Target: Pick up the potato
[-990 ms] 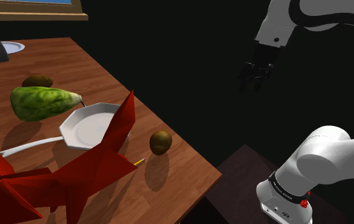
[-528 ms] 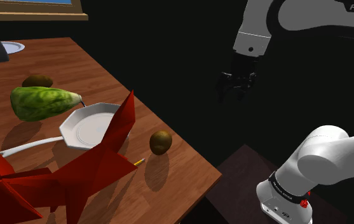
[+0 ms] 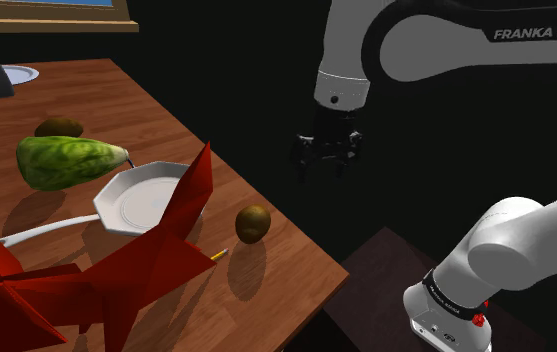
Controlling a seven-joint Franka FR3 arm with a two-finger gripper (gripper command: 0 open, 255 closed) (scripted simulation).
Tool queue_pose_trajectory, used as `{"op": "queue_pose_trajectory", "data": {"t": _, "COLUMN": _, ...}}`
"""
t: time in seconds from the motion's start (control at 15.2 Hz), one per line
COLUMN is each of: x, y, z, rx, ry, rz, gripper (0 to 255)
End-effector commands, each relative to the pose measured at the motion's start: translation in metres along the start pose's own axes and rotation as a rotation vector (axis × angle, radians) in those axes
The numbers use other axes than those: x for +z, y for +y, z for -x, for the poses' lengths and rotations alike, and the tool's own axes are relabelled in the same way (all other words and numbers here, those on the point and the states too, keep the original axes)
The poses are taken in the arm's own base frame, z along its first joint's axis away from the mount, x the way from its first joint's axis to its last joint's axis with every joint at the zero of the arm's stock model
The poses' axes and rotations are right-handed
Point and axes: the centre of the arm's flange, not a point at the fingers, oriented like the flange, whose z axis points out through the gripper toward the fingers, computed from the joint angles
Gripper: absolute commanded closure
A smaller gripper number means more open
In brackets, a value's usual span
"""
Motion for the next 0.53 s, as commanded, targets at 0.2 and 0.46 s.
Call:
{"op": "queue_pose_trajectory", "data": {"t": 0.2, "x": 0.023, "y": -0.065, "z": -0.004, "rx": 0.063, "ry": 0.0, "rz": 0.03, "gripper": 0}}
{"op": "queue_pose_trajectory", "data": {"t": 0.46, "x": 0.042, "y": -0.118, "z": -0.008, "rx": 0.112, "ry": 0.0, "rz": 0.055, "gripper": 0}}
